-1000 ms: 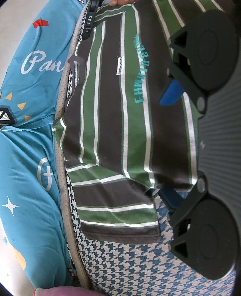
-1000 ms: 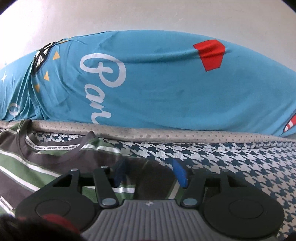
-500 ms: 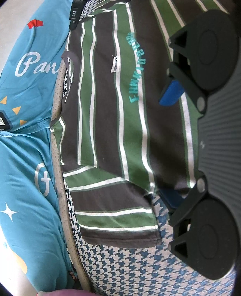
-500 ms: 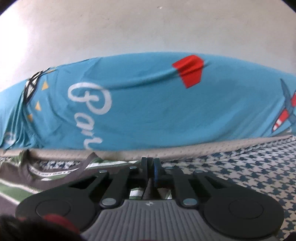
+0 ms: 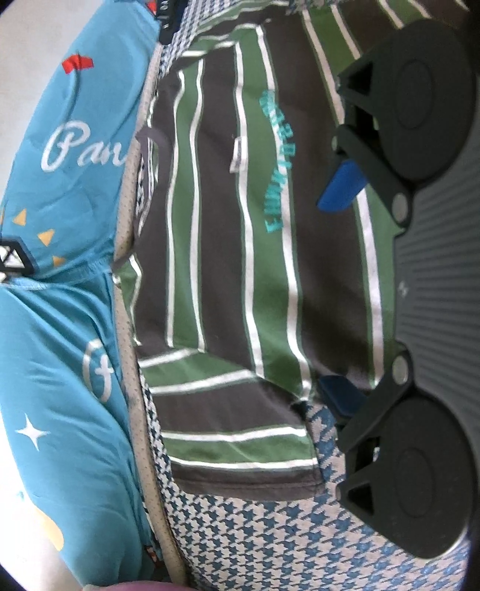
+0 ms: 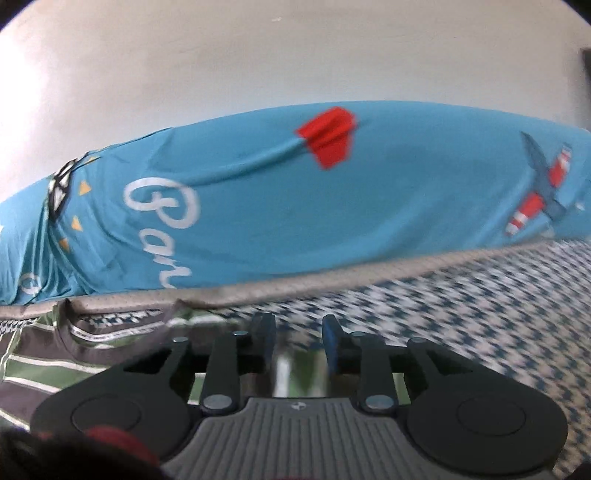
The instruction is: Fold clothes
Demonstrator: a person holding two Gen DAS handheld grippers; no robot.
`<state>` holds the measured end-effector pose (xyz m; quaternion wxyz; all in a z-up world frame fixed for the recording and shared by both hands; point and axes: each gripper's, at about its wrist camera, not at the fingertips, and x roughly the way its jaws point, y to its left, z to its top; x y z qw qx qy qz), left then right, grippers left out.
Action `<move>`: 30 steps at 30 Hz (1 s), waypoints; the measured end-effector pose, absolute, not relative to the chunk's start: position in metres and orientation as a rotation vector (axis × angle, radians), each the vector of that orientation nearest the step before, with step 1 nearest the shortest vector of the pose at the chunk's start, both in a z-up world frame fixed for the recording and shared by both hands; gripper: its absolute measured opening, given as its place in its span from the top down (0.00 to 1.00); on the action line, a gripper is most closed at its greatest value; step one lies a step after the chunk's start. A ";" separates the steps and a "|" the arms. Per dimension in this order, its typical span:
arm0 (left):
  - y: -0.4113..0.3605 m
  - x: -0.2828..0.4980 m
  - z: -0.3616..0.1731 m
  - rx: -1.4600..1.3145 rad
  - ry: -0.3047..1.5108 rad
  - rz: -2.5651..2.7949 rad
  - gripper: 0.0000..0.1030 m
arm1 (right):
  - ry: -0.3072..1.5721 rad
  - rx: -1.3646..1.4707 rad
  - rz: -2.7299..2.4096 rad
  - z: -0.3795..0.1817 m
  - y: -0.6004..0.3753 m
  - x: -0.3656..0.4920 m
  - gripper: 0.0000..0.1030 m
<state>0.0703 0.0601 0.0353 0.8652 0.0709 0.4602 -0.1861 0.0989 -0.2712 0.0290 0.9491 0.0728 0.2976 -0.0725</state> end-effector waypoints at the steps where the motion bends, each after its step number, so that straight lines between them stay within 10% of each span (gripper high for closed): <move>1: 0.059 0.068 0.037 0.154 0.958 -0.397 0.03 | 0.616 0.166 -0.166 0.031 -0.277 0.092 0.71; 23: 0.049 0.051 0.058 0.189 0.899 -0.433 0.03 | 0.803 0.323 -0.278 -0.005 -0.287 0.010 0.57; 30: 0.050 0.056 0.053 0.184 0.910 -0.426 0.03 | 0.776 0.251 -0.304 0.001 -0.267 0.012 0.94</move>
